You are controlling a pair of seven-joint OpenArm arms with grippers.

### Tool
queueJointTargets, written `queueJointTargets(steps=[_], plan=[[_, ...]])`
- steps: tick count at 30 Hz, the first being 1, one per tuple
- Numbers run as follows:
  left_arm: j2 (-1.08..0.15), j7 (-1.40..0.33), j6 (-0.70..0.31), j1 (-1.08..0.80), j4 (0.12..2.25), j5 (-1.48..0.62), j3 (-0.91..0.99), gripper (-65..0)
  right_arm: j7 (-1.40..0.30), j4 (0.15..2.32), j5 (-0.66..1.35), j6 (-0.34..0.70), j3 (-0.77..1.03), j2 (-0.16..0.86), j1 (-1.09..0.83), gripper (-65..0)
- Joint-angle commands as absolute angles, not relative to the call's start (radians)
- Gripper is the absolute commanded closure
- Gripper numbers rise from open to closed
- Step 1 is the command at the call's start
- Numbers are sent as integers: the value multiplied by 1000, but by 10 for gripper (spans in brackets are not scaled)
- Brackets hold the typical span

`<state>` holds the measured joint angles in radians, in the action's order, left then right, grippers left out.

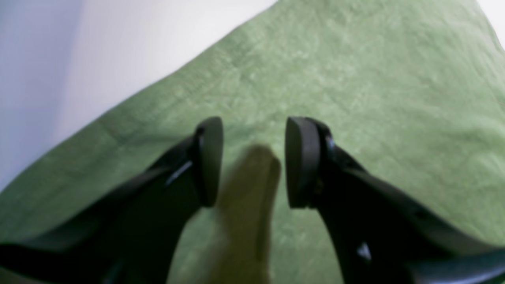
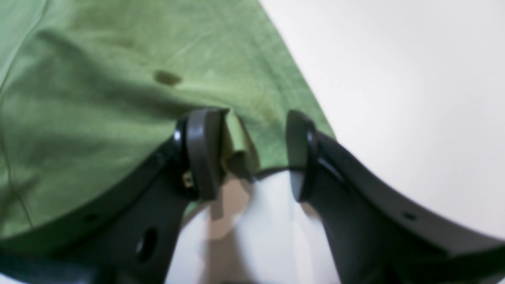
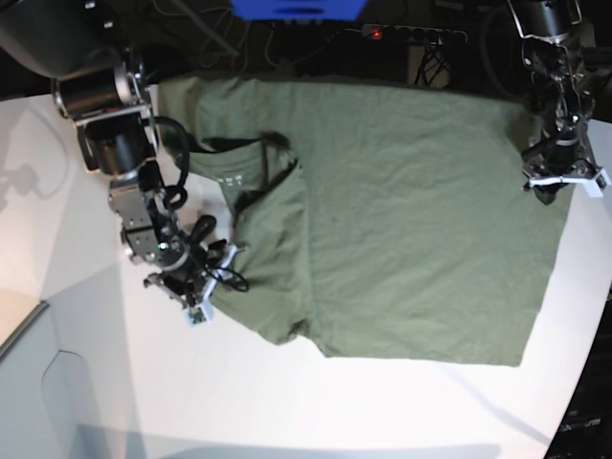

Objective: Layout the t-shirt on the table in an organized manner, then fold the t-shirt properly
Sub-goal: 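Grasp the shirt hem corner with the right gripper and lift it, then pull the hem corner outward with the right gripper to flatten the shirt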

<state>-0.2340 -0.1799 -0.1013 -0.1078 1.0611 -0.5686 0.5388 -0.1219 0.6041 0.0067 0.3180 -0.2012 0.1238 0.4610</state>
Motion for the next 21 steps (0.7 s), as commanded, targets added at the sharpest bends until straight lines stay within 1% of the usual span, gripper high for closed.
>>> queueJointTargets(steps=[1,7,10,12,16,19,21], plan=[[-249,-160,-107,-99,1076,-573,539,-256,-111,568,5,320,-199,143,512,-278],[-251,-154,-107,-107,1076,-573,492,-256,27,323,1,318,-202,163,688,-278],[-251,-154,-107,-107,1076,-573,492,-256,90,259,1,312,-203,177,756,-278],[-251,-154,-107,-107,1076,-573,492,-256,124,257,1,294,-203,183,782,-278],[-251,-154,-107,-105,1076,-573,478,-256,160,328,1,145,-202,199,788,-278],[-251,-154,-107,-104,1076,-573,478,-256,156,372,1,136,-199,199,782,-278],[-251,-154,-107,-101,1076,-573,478,-256,122,383,5,137,-199,197,759,-278]])
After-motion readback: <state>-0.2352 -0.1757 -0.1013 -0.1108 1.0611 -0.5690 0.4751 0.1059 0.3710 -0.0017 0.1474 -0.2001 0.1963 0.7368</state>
